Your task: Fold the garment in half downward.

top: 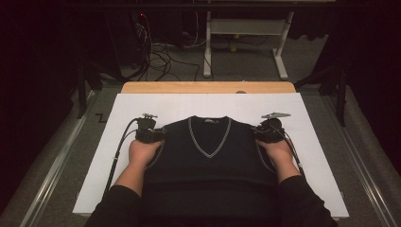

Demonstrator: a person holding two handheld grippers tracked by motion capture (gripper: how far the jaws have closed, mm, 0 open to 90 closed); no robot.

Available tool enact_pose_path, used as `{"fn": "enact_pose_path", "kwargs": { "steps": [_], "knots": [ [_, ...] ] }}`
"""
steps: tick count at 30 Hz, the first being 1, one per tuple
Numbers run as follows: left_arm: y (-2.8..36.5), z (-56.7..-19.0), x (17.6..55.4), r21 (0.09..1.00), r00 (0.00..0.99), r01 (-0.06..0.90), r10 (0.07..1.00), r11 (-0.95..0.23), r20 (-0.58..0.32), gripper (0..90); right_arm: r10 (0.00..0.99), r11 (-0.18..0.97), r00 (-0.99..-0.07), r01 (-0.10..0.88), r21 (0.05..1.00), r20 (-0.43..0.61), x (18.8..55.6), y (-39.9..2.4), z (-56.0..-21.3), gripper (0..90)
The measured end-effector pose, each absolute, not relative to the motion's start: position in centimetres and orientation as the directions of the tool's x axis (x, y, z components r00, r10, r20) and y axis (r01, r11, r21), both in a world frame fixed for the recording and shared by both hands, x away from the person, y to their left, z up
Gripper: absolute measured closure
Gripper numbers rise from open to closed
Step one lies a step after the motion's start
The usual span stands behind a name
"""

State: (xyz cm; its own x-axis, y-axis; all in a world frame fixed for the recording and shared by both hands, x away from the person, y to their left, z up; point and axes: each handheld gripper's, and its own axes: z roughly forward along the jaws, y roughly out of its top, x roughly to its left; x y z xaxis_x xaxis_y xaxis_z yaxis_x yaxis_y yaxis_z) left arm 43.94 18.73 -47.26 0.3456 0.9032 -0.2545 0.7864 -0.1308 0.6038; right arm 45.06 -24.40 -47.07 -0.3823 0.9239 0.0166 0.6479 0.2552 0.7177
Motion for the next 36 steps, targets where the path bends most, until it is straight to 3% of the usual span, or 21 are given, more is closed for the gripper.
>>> {"fn": "enact_pose_path", "kwargs": {
  "steps": [6, 9, 17, 36],
  "knots": [
    [18.4, -47.4, 43.9, 0.609, 0.353, 0.783, 0.896, -0.126, -0.269, 71.9, 0.919, 0.245, -0.391, 0.649, 0.721, 0.04, 45.1, -24.4, -47.1, 77.6],
    [19.1, -47.3, 44.3, 0.592, 0.349, 0.8, 0.878, -0.098, -0.327, 73.3, 0.915, 0.248, -0.401, 0.657, 0.711, 0.051, 45.3, -24.5, -46.9, 78.7],
    [18.7, -46.6, 43.6, 0.656, 0.364, 0.748, 0.886, -0.096, -0.286, 73.7, 0.907, 0.27, -0.42, 0.628, 0.729, 0.026, 44.9, -24.8, -46.3, 79.4],
    [18.5, -41.0, 43.0, 0.781, 0.371, 0.622, 0.897, -0.047, -0.241, 74.1, 0.915, 0.229, -0.403, 0.477, 0.848, -0.021, 43.2, -25.7, -40.4, 80.2]
  ]
}}
